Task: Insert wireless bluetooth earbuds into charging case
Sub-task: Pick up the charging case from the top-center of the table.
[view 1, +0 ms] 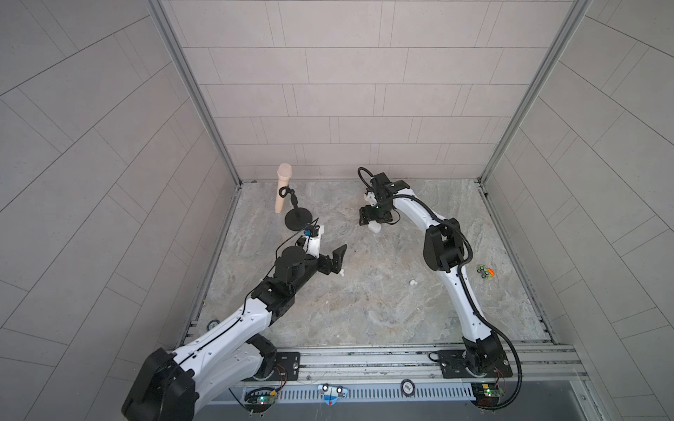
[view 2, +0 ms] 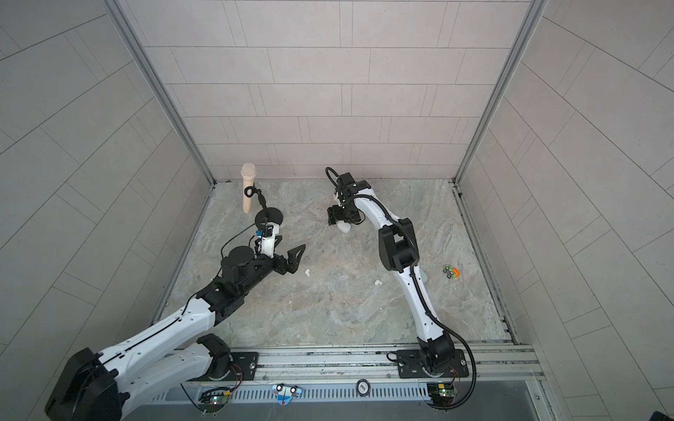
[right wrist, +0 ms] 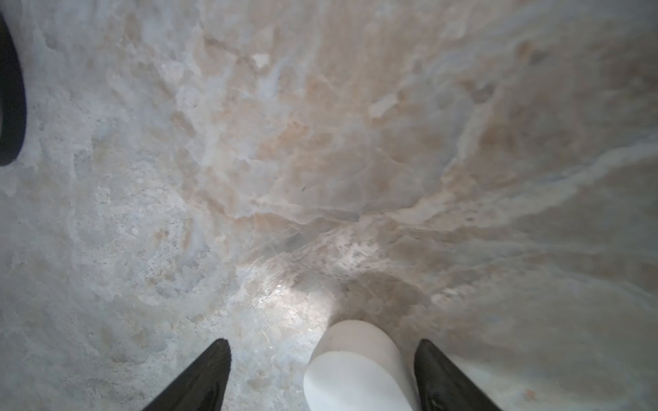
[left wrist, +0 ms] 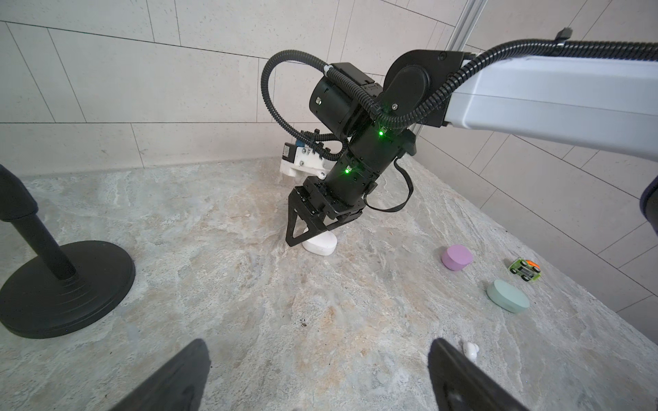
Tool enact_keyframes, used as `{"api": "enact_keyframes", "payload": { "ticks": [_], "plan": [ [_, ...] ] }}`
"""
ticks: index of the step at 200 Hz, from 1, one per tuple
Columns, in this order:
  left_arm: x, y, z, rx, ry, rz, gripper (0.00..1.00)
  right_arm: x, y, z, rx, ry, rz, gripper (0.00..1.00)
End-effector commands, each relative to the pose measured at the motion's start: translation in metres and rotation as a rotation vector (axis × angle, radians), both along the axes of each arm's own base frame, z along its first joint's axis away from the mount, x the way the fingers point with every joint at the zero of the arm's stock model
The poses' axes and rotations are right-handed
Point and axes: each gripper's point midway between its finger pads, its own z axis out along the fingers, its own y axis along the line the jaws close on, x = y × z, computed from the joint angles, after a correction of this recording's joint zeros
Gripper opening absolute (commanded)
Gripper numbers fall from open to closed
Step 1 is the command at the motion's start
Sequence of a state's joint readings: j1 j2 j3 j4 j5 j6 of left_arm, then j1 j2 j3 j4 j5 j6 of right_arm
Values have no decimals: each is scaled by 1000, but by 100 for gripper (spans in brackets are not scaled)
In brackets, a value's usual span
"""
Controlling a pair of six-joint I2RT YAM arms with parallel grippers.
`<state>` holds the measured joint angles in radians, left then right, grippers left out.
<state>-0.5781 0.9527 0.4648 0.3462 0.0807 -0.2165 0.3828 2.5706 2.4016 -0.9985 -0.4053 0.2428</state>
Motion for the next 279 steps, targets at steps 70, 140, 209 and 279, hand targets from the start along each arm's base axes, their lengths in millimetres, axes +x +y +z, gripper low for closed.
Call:
{"api": "enact_keyframes", "payload": {
  "ticks": [70,140,209,279],
  "plan": [
    [-2,8,4,1,-17,26,100,-56,46,7,14,50,272,80],
    [-8,26,10,-23,-7,78,100,-73,38,16,-207,-29,331,79],
    [-7,27,11,-23,-14,81,100,-57,11,11,-496,-148,255,79],
    [-7,27,12,-28,-19,85,100,-40,-29,34,-616,-214,169,79]
  ]
}}
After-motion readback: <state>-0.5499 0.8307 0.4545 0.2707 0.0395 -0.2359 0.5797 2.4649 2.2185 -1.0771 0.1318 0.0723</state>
